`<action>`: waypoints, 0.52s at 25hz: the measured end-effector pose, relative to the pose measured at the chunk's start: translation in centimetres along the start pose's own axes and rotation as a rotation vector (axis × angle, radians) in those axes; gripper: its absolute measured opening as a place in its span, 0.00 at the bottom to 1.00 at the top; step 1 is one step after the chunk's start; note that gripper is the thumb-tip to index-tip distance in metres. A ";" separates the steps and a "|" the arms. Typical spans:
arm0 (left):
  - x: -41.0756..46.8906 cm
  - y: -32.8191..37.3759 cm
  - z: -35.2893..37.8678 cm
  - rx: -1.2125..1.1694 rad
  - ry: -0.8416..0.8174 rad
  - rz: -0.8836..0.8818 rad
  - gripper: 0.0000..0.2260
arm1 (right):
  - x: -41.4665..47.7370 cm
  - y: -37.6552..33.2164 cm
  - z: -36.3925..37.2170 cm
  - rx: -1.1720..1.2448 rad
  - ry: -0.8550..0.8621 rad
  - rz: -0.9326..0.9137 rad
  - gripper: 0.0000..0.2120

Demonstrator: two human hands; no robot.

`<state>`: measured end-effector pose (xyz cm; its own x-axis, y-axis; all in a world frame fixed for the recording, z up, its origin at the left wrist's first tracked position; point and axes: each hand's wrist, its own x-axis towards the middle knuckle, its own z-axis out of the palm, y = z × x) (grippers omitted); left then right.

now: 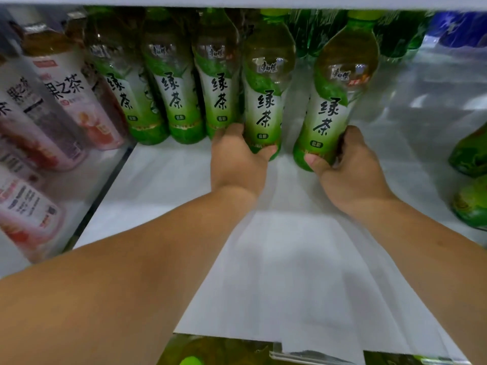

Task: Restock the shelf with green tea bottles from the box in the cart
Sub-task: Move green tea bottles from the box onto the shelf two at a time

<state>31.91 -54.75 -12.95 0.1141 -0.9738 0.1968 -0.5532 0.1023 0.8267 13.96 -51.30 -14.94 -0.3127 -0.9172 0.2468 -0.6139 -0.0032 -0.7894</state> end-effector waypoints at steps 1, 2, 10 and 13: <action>0.2 0.1 0.2 0.015 0.018 0.003 0.20 | 0.3 0.0 0.2 -0.009 0.001 -0.019 0.18; 0.3 0.1 0.5 0.026 0.037 0.006 0.19 | 0.6 0.0 0.3 -0.012 0.001 -0.032 0.18; 0.2 0.2 1.7 -0.038 0.103 0.077 0.23 | 2.8 -0.2 2.0 -0.015 0.009 -0.075 0.20; 0.2 0.0 2.0 -0.017 0.113 0.094 0.24 | 3.3 -0.1 2.3 0.026 0.002 -0.062 0.20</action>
<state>30.34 -55.38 -13.97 0.1547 -0.9308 0.3312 -0.5518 0.1967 0.8105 14.62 -55.27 -15.36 -0.2765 -0.9140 0.2970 -0.6129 -0.0704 -0.7871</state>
